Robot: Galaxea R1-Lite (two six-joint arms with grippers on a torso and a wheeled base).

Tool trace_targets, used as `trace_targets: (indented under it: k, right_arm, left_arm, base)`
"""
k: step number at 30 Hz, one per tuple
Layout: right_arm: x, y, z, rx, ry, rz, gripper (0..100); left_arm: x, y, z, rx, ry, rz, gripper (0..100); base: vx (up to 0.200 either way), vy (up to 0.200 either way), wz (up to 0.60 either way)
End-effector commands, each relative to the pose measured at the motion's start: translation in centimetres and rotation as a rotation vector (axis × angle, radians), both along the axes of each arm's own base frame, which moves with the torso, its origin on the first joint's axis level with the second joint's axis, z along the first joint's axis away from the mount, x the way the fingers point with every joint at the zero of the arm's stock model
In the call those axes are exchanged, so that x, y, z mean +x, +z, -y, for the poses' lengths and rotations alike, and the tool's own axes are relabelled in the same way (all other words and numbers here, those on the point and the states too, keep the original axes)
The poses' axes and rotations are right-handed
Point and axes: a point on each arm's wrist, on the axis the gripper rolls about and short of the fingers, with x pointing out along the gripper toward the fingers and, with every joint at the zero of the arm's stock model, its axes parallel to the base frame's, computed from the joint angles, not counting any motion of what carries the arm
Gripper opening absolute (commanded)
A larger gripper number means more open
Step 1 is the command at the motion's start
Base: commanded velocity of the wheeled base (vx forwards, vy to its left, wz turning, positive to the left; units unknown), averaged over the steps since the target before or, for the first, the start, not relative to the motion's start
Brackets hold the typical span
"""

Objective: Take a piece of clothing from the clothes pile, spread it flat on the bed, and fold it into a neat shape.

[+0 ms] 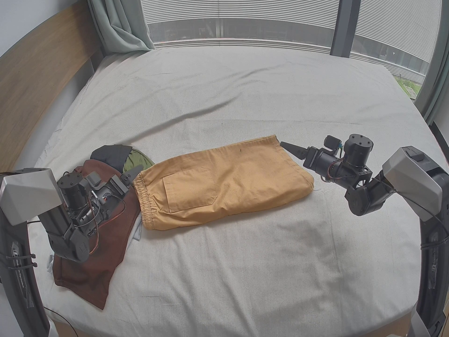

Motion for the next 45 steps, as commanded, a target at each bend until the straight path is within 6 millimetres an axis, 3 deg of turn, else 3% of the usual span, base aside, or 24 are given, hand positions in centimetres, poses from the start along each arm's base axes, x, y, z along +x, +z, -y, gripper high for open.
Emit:
trace_targets:
  k: [1,12,19,28,34,37,45]
  right_arm:
    - [-3.1,1.1,0.4,-0.018,0.003,-0.01,100]
    - [-7.9,-2.9,0.8,-0.076,-0.035,-0.094,100]
    - [-9.6,-4.8,0.8,-0.089,-0.024,-0.141,100]
    - [-9.9,-6.5,0.3,-0.099,-0.025,-0.187,100]
    - [-9.7,-8.7,0.3,-0.111,-0.043,-0.239,100]
    - [-9.7,-8.7,0.0,-0.112,-0.034,-0.237,100]
    - [-8.4,-10.6,-0.2,-0.116,-0.046,-0.252,100]
  left_arm:
    - [-1.1,0.9,1.0,0.016,-0.031,0.009,100]
    - [-2.5,-0.2,2.7,0.146,-0.096,0.002,100]
    - [-2.8,-0.5,2.9,0.204,-0.107,0.008,100]
    - [-3.1,-0.8,3.5,0.268,-0.129,0.025,100]
    - [-3.1,-0.8,3.5,0.273,-0.126,0.026,100]
    - [-3.1,-0.8,3.5,0.273,-0.126,0.025,100]
    - [-3.0,-0.8,3.4,0.273,-0.123,0.024,100]
  base:
    - [0.0,0.0,0.0]
    - [0.0,0.0,0.0]
    - [0.0,0.0,0.0]
    - [0.0,0.0,0.0]
    - [0.0,0.0,0.0]
    - [0.0,0.0,0.0]
    - [0.0,0.0,0.0]
